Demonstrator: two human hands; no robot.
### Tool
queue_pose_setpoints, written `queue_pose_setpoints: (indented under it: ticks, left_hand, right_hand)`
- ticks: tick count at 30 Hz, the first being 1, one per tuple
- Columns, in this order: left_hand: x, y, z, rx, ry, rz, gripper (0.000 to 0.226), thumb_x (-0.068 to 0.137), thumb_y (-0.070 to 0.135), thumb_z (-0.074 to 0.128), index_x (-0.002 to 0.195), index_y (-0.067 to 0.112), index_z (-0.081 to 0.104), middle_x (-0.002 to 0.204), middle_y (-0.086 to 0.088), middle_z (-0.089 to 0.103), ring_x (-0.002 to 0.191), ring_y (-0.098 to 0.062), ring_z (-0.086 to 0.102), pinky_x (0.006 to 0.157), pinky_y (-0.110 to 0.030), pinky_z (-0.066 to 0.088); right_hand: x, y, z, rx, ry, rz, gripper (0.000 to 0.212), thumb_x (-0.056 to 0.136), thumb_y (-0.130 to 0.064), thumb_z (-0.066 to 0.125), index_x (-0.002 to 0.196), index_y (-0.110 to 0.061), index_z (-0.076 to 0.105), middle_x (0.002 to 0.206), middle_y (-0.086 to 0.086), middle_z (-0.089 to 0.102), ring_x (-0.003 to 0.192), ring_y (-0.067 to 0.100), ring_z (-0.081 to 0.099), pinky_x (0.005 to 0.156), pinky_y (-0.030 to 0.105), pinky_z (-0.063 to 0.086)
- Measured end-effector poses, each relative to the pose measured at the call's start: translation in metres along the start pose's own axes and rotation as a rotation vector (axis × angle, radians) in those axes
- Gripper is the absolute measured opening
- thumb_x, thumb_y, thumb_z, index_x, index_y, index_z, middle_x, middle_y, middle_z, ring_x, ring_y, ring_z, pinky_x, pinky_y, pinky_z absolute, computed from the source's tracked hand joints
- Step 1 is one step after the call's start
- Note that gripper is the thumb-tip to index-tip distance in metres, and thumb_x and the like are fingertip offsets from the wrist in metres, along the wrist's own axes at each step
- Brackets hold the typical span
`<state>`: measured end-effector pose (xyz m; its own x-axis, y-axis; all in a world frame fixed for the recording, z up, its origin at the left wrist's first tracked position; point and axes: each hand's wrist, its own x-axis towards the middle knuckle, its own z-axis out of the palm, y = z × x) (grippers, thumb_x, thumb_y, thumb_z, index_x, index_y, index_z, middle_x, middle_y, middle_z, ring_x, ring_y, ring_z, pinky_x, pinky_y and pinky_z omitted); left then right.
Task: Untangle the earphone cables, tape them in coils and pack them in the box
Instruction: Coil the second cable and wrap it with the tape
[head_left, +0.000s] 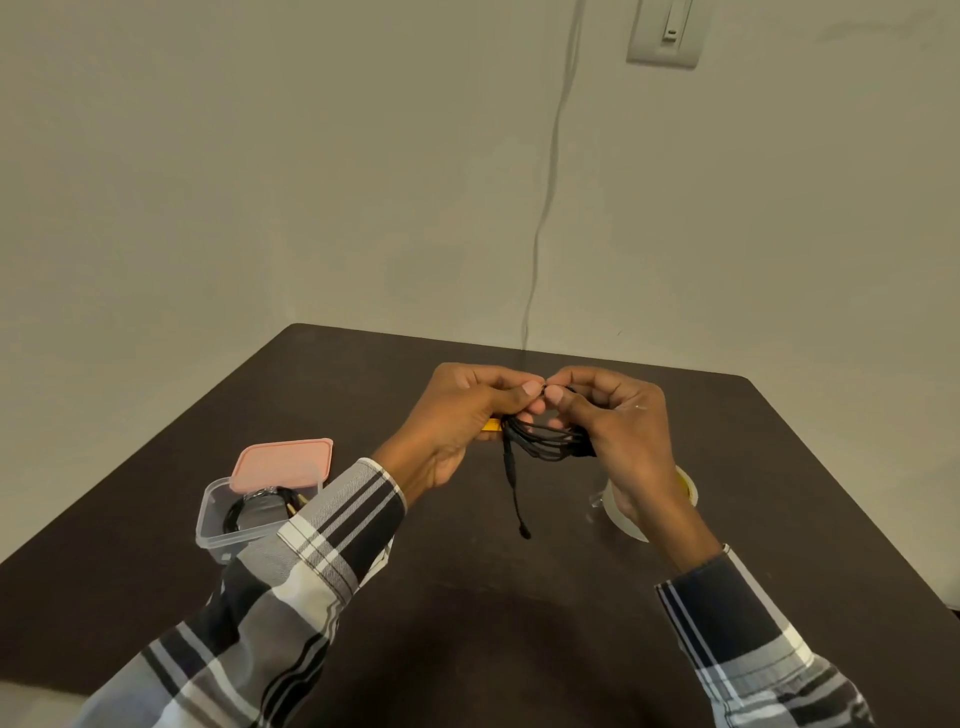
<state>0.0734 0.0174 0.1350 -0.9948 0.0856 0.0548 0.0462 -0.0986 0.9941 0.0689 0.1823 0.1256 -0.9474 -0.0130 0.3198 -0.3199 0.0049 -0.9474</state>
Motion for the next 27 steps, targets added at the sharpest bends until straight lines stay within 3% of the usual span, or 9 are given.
queue_pose_setpoints:
  ticks: [4, 7, 11, 13, 17, 23, 27]
  left_hand:
    - [-0.002, -0.006, 0.002, 0.073, 0.034, 0.086, 0.022, 0.081, 0.013, 0.078, 0.101, 0.004, 0.076, 0.090, -0.011, 0.076, 0.078, -0.018, 0.071, 0.072, -0.024, 0.057]
    - [-0.001, -0.011, 0.005, 0.173, 0.094, 0.169, 0.020, 0.078, 0.017, 0.080, 0.095, 0.006, 0.078, 0.086, -0.008, 0.077, 0.083, -0.026, 0.073, 0.075, -0.031, 0.060]
    - [0.000, -0.013, 0.004, 0.204, 0.154, 0.208, 0.007, 0.084, 0.008, 0.075, 0.090, 0.006, 0.078, 0.077, -0.008, 0.076, 0.066, -0.016, 0.067, 0.066, -0.024, 0.057]
    - [0.001, -0.012, 0.003, 0.162, 0.192, 0.185, 0.006, 0.085, 0.005, 0.073, 0.089, 0.006, 0.078, 0.077, -0.010, 0.075, 0.064, -0.014, 0.064, 0.066, -0.024, 0.056]
    - [0.001, -0.008, 0.005, -0.029, 0.227, 0.051, 0.007, 0.083, 0.002, 0.071, 0.086, -0.001, 0.076, 0.076, -0.019, 0.072, 0.064, -0.020, 0.062, 0.075, -0.041, 0.060]
    - [0.002, -0.003, 0.005, -0.129, 0.225, -0.038, 0.014, 0.076, 0.002, 0.069, 0.084, -0.009, 0.071, 0.063, -0.012, 0.063, 0.062, -0.020, 0.057, 0.072, -0.037, 0.059]
    - [0.002, -0.004, -0.001, -0.126, 0.144, -0.012, 0.016, 0.082, 0.006, 0.072, 0.093, -0.005, 0.074, 0.076, -0.014, 0.071, 0.074, -0.023, 0.065, 0.083, -0.042, 0.059]
  right_hand:
    - [-0.003, 0.003, 0.006, 0.005, 0.050, 0.029, 0.009, 0.088, -0.004, 0.072, 0.089, -0.012, 0.075, 0.078, 0.006, 0.077, 0.063, 0.015, 0.072, 0.058, 0.022, 0.058]
    - [-0.003, 0.005, 0.009, 0.016, 0.065, 0.100, 0.006, 0.087, -0.005, 0.074, 0.091, -0.010, 0.075, 0.078, 0.009, 0.077, 0.064, 0.018, 0.071, 0.062, 0.026, 0.058]
    - [-0.001, 0.004, 0.006, 0.097, -0.003, 0.161, 0.016, 0.087, -0.008, 0.075, 0.103, -0.009, 0.075, 0.084, 0.017, 0.077, 0.074, 0.024, 0.071, 0.074, 0.031, 0.059]
    - [-0.001, 0.004, 0.002, 0.097, -0.055, 0.155, 0.024, 0.087, -0.012, 0.075, 0.111, -0.013, 0.073, 0.087, 0.014, 0.078, 0.084, 0.022, 0.075, 0.080, 0.029, 0.058]
    - [-0.003, 0.005, 0.001, 0.006, -0.097, 0.102, 0.021, 0.087, -0.012, 0.076, 0.107, -0.014, 0.075, 0.091, 0.004, 0.079, 0.096, 0.016, 0.074, 0.079, 0.022, 0.051]
    - [-0.004, 0.006, 0.006, -0.034, -0.118, -0.013, 0.015, 0.087, -0.013, 0.075, 0.102, -0.009, 0.079, 0.088, 0.001, 0.079, 0.086, 0.007, 0.073, 0.071, 0.015, 0.052]
    - [0.000, 0.005, 0.008, -0.054, -0.059, -0.049, 0.011, 0.088, -0.014, 0.074, 0.096, -0.007, 0.079, 0.082, 0.002, 0.079, 0.078, 0.005, 0.073, 0.069, 0.015, 0.053]
